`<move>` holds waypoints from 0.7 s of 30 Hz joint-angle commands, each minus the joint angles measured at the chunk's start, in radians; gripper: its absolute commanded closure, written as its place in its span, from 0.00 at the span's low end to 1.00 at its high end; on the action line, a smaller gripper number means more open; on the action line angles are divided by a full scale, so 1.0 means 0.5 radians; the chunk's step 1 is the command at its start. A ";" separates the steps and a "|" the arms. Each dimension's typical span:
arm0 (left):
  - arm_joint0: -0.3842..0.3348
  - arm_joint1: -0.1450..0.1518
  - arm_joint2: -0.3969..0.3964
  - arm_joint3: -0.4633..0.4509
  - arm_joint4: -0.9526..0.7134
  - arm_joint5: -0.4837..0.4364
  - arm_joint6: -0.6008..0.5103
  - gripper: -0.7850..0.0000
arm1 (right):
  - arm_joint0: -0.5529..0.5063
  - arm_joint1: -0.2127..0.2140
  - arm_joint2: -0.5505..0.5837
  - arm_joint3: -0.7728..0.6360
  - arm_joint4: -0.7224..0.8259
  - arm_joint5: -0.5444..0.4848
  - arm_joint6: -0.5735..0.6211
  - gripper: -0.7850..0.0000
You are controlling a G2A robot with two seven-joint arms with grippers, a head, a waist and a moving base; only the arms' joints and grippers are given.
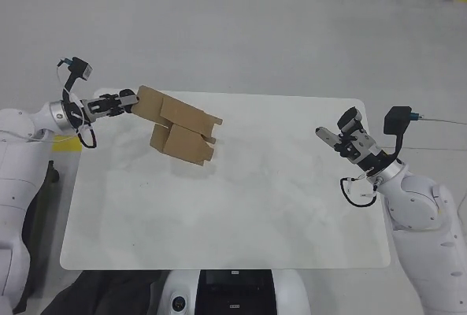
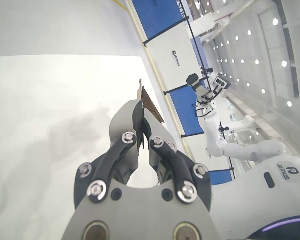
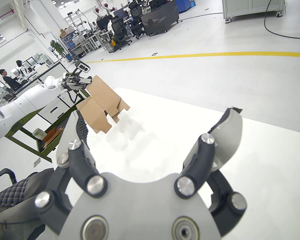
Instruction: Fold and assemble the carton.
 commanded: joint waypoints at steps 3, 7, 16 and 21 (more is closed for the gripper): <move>-0.083 -0.041 0.111 -0.040 -0.130 0.056 -0.055 1.00 | 0.000 0.000 0.000 0.000 0.000 0.000 0.000 0.00; -0.168 -0.082 0.196 -0.053 -0.243 0.108 -0.107 1.00 | 0.000 0.000 0.000 0.000 0.000 0.000 0.000 0.00; -0.287 -0.165 0.356 -0.004 -0.385 0.185 -0.184 1.00 | 0.000 0.000 0.000 0.000 0.000 0.000 0.000 0.00; -0.294 -0.174 0.384 -0.009 -0.315 0.142 -0.142 1.00 | 0.000 0.000 0.000 0.000 0.000 0.000 0.000 0.00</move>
